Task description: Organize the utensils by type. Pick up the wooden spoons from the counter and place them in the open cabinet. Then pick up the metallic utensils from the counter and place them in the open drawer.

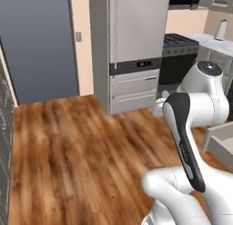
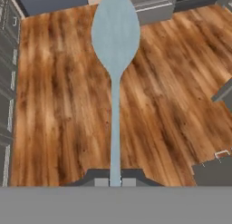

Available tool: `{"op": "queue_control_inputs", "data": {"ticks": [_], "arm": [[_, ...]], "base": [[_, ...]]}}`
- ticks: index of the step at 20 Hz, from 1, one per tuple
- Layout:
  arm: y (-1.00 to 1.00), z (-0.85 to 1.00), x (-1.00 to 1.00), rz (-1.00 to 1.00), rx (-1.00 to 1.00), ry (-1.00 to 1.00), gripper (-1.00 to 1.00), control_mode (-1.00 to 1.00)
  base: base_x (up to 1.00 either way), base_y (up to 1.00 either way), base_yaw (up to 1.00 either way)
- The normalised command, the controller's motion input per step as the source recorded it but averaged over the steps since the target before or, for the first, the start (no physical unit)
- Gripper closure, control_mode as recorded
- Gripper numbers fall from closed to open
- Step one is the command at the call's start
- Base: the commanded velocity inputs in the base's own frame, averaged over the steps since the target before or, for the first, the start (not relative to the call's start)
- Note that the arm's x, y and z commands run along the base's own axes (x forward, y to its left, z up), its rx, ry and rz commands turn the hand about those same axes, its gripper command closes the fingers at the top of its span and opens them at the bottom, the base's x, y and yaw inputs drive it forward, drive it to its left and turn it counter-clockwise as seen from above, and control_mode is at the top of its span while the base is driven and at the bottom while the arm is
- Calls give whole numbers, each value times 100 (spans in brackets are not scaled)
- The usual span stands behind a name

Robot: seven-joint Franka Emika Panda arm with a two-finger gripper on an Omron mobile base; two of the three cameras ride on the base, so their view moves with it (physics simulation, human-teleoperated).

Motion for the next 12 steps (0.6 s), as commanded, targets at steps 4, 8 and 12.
{"op": "queue_control_inputs", "data": {"ticks": [4,8,12], "arm": [[0,0,0,0,0,0,100,100],[0,0,0,0,0,0,100,100],[0,0,0,0,0,0,100,100]], "base": [[-29,8,-70],[-41,0,-68],[-45,0,-66]]}}
